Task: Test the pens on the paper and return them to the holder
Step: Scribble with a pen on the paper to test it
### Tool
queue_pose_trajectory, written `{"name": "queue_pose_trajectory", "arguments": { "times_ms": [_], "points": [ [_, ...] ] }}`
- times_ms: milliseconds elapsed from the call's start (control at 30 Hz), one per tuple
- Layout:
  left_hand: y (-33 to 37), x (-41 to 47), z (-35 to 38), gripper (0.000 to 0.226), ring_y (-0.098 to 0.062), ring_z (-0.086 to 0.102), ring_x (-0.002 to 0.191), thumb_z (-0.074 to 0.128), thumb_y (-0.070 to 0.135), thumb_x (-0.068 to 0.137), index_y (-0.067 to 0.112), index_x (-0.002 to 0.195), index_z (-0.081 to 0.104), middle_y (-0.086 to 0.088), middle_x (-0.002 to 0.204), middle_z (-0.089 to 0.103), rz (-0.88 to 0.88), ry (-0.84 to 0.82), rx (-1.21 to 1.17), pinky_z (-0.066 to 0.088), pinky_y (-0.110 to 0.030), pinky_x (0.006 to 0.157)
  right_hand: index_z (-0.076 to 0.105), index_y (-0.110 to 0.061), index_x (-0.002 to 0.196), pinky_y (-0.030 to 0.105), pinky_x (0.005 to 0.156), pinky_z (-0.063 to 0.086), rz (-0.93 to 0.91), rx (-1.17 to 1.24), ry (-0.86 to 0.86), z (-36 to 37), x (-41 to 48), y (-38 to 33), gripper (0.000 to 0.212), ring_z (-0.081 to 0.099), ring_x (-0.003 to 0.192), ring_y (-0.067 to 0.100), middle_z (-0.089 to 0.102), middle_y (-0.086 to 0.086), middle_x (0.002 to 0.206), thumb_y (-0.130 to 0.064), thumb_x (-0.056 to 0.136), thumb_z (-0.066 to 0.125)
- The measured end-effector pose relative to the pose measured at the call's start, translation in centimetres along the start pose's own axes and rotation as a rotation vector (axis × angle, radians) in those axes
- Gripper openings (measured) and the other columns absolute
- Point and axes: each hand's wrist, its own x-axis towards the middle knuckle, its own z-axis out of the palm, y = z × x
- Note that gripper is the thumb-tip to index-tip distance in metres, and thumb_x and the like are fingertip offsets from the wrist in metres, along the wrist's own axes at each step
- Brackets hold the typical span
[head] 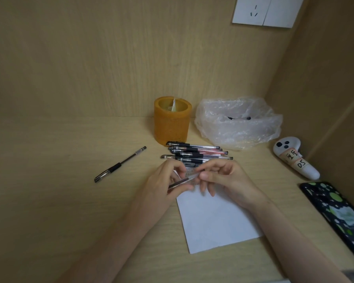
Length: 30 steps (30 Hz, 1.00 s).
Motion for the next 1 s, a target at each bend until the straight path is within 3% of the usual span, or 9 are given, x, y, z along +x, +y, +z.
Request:
{"name": "queue_pose_trajectory", "arguments": {
  "times_ms": [100, 167, 267, 400, 500, 600, 800, 1000],
  "points": [
    [-0.4, 0.0, -0.2, 0.025, 0.006, 0.054, 0.083, 0.064, 0.039, 0.082, 0.036, 0.102, 0.051, 0.021, 0.090, 0.055, -0.024, 0.019, 0.115, 0.043, -0.011, 0.069, 0.074, -0.010, 0.088, 0.021, 0.045, 0.046, -0.056, 0.110, 0.114, -0.8, 0.1, -0.3, 0.020, 0.062, 0.055, 0.016, 0.070, 0.012, 0.073, -0.022, 0.072, 0.076],
    [-0.6, -0.1, -0.3, 0.018, 0.008, 0.052, 0.078, 0.053, 0.043, 0.087, 0.030, 0.099, 0.055, 0.021, 0.081, 0.055, -0.016, 0.016, 0.211, 0.041, -0.011, 0.064, 0.074, -0.011, 0.088, 0.020, 0.045, 0.046, -0.071, 0.145, 0.147, -1.1, 0.1, -0.4, 0.029, 0.062, 0.055, 0.015, 0.069, 0.011, 0.073, -0.029, 0.067, 0.081],
    [-0.5, -0.2, -0.1, 0.021, 0.001, 0.049, 0.063, 0.044, 0.046, 0.091, 0.028, 0.089, 0.055, 0.019, 0.066, 0.048, 0.040, 0.005, 0.316, 0.033, -0.016, 0.053, 0.074, -0.012, 0.088, 0.020, 0.045, 0.046, -0.080, 0.154, 0.153, -1.2, 0.1, -0.4, 0.031, 0.062, 0.056, 0.015, 0.068, 0.009, 0.073, -0.032, 0.066, 0.082],
    [-0.4, -0.2, 0.0, 0.028, -0.003, 0.052, 0.066, 0.034, 0.037, 0.098, 0.025, 0.100, 0.060, 0.012, 0.075, 0.060, 0.047, -0.018, 0.300, 0.037, -0.021, 0.056, 0.074, -0.013, 0.088, 0.021, 0.046, 0.045, -0.085, 0.162, 0.157, -1.3, 0.1, -0.4, 0.031, 0.061, 0.056, 0.015, 0.068, 0.009, 0.073, -0.033, 0.065, 0.083],
    [-0.3, -0.1, -0.2, 0.027, 0.004, 0.049, 0.061, 0.038, 0.035, 0.096, 0.024, 0.103, 0.062, 0.015, 0.062, 0.050, -0.012, -0.055, 0.225, 0.034, -0.016, 0.052, 0.074, -0.014, 0.089, 0.021, 0.047, 0.045, -0.088, 0.166, 0.152, -1.4, 0.1, -0.3, 0.033, 0.060, 0.057, 0.014, 0.067, 0.009, 0.074, -0.033, 0.065, 0.084],
    [-0.3, -0.1, -0.5, 0.025, 0.001, 0.048, 0.053, 0.043, 0.038, 0.093, 0.030, 0.103, 0.065, 0.014, 0.054, 0.047, -0.024, -0.006, 0.160, 0.033, -0.016, 0.049, 0.073, -0.014, 0.088, 0.020, 0.047, 0.045, -0.070, 0.212, 0.118, -1.4, 0.0, -0.4, 0.033, 0.059, 0.057, 0.013, 0.066, 0.008, 0.072, -0.032, 0.063, 0.085],
    [0.1, -0.2, -0.1, 0.020, -0.008, 0.045, 0.050, 0.048, 0.039, 0.092, 0.036, 0.100, 0.066, 0.009, 0.051, 0.047, -0.006, -0.004, 0.143, 0.028, -0.018, 0.045, 0.073, -0.011, 0.085, 0.018, 0.047, 0.042, 0.010, 0.221, 0.028, -0.9, -0.2, -0.2, 0.033, 0.048, 0.048, 0.010, 0.053, 0.002, 0.055, -0.029, 0.060, 0.088],
    [0.0, -0.2, 0.1, 0.019, -0.009, 0.045, 0.047, 0.050, 0.041, 0.090, 0.035, 0.096, 0.067, 0.008, 0.048, 0.046, -0.025, -0.007, 0.127, 0.028, -0.019, 0.044, 0.075, -0.011, 0.086, 0.015, 0.049, 0.038, 0.006, 0.125, 0.026, -0.9, -0.3, -0.1, 0.032, 0.042, 0.048, 0.008, 0.051, -0.001, 0.053, -0.034, 0.065, 0.084]
  ]
}}
